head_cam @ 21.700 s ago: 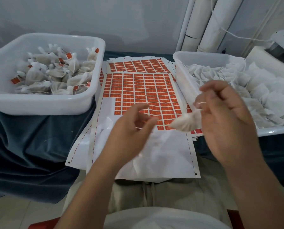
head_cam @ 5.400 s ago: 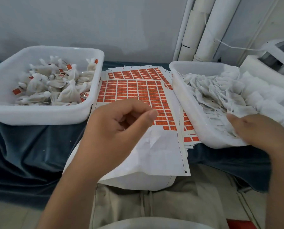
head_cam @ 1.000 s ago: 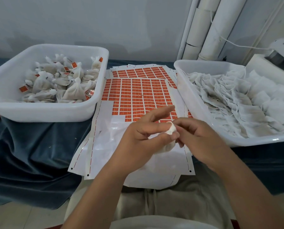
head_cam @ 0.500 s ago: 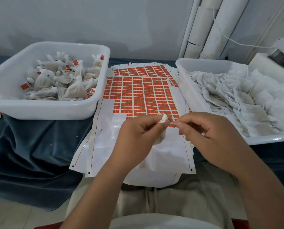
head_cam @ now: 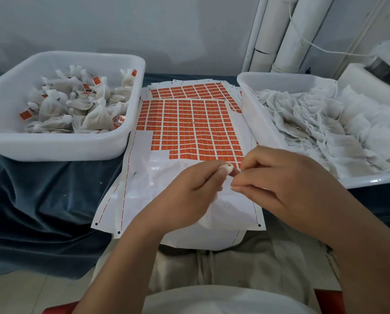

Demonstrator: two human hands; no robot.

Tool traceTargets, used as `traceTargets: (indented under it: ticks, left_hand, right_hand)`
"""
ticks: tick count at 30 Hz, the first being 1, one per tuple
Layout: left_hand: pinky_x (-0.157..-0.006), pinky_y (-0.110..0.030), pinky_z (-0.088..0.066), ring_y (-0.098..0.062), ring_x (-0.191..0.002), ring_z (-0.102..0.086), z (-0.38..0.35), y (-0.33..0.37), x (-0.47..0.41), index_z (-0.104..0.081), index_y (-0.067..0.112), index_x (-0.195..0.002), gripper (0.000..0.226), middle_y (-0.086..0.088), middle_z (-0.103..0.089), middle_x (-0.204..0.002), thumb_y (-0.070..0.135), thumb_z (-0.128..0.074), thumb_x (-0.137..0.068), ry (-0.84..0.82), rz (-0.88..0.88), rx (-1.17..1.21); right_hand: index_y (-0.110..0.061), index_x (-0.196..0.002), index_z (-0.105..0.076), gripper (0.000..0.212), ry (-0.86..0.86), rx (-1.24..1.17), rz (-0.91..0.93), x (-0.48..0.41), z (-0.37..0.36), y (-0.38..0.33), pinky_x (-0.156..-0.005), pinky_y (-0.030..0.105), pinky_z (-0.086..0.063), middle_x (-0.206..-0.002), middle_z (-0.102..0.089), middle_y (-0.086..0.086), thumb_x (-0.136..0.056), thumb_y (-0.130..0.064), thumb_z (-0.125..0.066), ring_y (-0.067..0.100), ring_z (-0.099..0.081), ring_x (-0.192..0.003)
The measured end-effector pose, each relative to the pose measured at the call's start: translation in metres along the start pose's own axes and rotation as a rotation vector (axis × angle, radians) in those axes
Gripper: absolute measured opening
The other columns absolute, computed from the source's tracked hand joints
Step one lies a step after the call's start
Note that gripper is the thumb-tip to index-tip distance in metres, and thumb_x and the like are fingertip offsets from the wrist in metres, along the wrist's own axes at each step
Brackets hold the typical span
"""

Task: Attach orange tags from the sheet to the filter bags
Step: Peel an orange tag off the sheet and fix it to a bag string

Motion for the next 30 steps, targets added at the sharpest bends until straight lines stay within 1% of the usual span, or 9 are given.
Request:
traceTargets:
  ticks: [2, 6, 10, 13, 16, 19, 22, 26, 30]
  left_hand:
    - [-0.076, -0.028, -0.049, -0.017, -0.082, -0.058, -0.007, -0.002, 0.003, -0.065, 0.028, -0.101, 0.027, -0.001, -0.063, -0.088, 0.027, -0.039, -0.109, -0.072, 0.025, 0.014]
    - [-0.068, -0.029, -0.046, -0.007, -0.069, -0.048, -0.023, -0.002, 0.007, -0.060, 0.023, -0.100, 0.005, 0.009, -0.052, -0.076, 0.026, -0.057, -0.100, -0.180, 0.013, -0.168]
    - [-0.057, -0.027, -0.034, -0.011, -0.057, -0.037, -0.024, 0.003, 0.004, -0.066, 0.004, -0.102, 0.032, 0.004, -0.040, -0.063, 0.035, -0.061, -0.103, -0.169, -0.049, -0.232]
    - [-0.056, -0.038, -0.037, -0.013, -0.051, -0.034, -0.026, 0.001, 0.005, -0.072, 0.001, -0.107, 0.038, 0.004, -0.033, -0.057, 0.037, -0.060, -0.104, -0.215, -0.023, -0.139]
    - [-0.052, -0.028, -0.033, -0.012, -0.049, -0.033, -0.027, -0.005, 0.005, -0.071, -0.005, -0.107, 0.042, 0.009, -0.032, -0.054, 0.037, -0.063, -0.102, -0.220, 0.020, -0.045]
    - [-0.054, -0.021, -0.039, -0.011, -0.053, -0.043, -0.022, 0.002, 0.005, -0.078, 0.021, -0.108, 0.015, 0.008, -0.051, -0.063, 0.030, -0.069, -0.099, -0.206, -0.010, 0.043]
    - [-0.071, -0.025, -0.053, -0.027, -0.081, -0.064, -0.010, 0.004, 0.005, -0.080, 0.035, -0.104, 0.015, 0.000, -0.071, -0.091, 0.028, -0.067, -0.102, -0.145, -0.002, 0.203]
    - [-0.079, -0.015, -0.054, -0.005, -0.092, -0.071, 0.000, 0.007, 0.007, -0.081, 0.041, -0.099, 0.028, 0.017, -0.076, -0.100, 0.026, -0.058, -0.104, -0.106, 0.002, 0.290]
    - [-0.075, -0.009, -0.051, 0.002, -0.092, -0.070, -0.003, 0.011, 0.009, -0.077, 0.040, -0.100, 0.026, 0.024, -0.075, -0.097, 0.035, -0.052, -0.104, -0.144, 0.003, 0.196]
  right_hand:
    - [-0.024, -0.102, -0.079, 0.023, 0.027, -0.021, 0.013, -0.001, 0.000, -0.001, -0.065, 0.029, -0.050, -0.099, -0.061, -0.008, -0.104, -0.036, -0.060, 0.011, -0.058, -0.078]
    - [-0.020, -0.100, -0.081, 0.020, 0.034, -0.021, 0.024, -0.004, -0.007, -0.002, -0.066, 0.030, -0.051, -0.098, -0.062, -0.004, -0.101, -0.031, -0.063, 0.014, -0.059, -0.081]
    - [-0.028, -0.095, -0.082, 0.019, 0.035, -0.127, -0.098, -0.005, -0.009, 0.013, -0.069, 0.020, -0.047, -0.098, -0.060, -0.010, -0.098, -0.040, -0.068, 0.009, -0.058, -0.085]
    - [-0.035, -0.084, -0.080, 0.015, 0.046, -0.288, -0.253, -0.004, -0.010, 0.032, -0.072, 0.012, -0.047, -0.099, -0.058, -0.018, -0.085, -0.048, -0.073, 0.004, -0.060, -0.091]
    - [-0.039, -0.078, -0.076, 0.007, 0.048, -0.470, -0.336, -0.002, -0.017, 0.044, -0.073, 0.010, -0.048, -0.102, -0.062, -0.019, -0.080, -0.045, -0.079, 0.004, -0.064, -0.091]
    - [-0.034, -0.085, -0.076, 0.006, 0.069, -0.550, -0.318, -0.002, -0.016, 0.046, -0.075, 0.021, -0.055, -0.100, -0.068, -0.016, -0.085, -0.040, -0.075, 0.013, -0.067, -0.095]
    - [-0.028, -0.098, -0.079, 0.009, 0.062, -0.521, -0.210, -0.001, -0.011, 0.039, -0.077, 0.024, -0.055, -0.097, -0.071, -0.014, -0.096, -0.032, -0.071, 0.017, -0.069, -0.094]
    - [-0.020, -0.113, -0.079, 0.019, 0.081, -0.368, -0.075, -0.001, -0.001, 0.024, -0.075, 0.022, -0.052, -0.095, -0.072, -0.014, -0.100, -0.021, -0.066, 0.010, -0.069, -0.088]
    - [-0.020, -0.104, -0.081, 0.021, 0.062, -0.191, 0.008, 0.000, 0.003, 0.010, -0.071, 0.031, -0.055, -0.093, -0.073, -0.011, -0.102, -0.027, -0.062, 0.007, -0.067, -0.084]
Point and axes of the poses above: each hand's wrist, its own x-axis away from the middle knuckle, its own z-axis out of the back of the hand, y = z × x, the point moved 10 cm from there along -x, towards the middle knuckle
